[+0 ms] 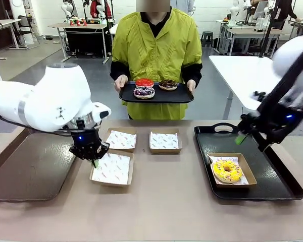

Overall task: Individually package the donuts and arrange them on the tray.
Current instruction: Place the picked Paper togo box on the Handle tray while simultaneously picking up another Paper togo box from the table with the other hand.

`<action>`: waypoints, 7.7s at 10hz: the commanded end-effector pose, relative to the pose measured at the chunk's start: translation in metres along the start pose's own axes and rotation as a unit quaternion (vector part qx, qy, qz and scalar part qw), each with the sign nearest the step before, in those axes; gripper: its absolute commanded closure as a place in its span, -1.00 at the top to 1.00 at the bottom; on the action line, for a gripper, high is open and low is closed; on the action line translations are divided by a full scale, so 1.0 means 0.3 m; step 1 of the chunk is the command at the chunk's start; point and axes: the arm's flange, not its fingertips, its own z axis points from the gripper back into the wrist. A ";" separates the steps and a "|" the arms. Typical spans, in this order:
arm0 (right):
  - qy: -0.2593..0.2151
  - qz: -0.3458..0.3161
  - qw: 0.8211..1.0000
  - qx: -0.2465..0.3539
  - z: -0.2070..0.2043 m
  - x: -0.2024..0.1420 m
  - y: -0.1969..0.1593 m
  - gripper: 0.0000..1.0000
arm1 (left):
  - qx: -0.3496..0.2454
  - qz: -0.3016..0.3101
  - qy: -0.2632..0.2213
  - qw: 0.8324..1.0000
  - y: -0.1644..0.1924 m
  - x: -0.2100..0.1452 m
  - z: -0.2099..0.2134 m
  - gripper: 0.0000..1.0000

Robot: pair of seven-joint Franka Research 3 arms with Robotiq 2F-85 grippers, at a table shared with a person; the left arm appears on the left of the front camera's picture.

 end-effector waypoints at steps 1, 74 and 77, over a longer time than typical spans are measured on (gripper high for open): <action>-0.010 0.005 0.993 0.121 0.184 -0.106 -0.154 1.00 | 0.002 0.009 -0.022 1.000 0.001 -0.019 0.193 -1.00; 0.005 -0.052 0.993 -0.108 -0.234 0.548 0.516 1.00 | 0.040 -0.004 0.054 0.998 0.667 -0.036 0.295 -0.98; 0.013 -0.064 0.983 -0.170 -0.404 0.632 0.583 1.00 | 0.054 0.033 0.038 0.997 0.748 -0.108 0.238 -0.98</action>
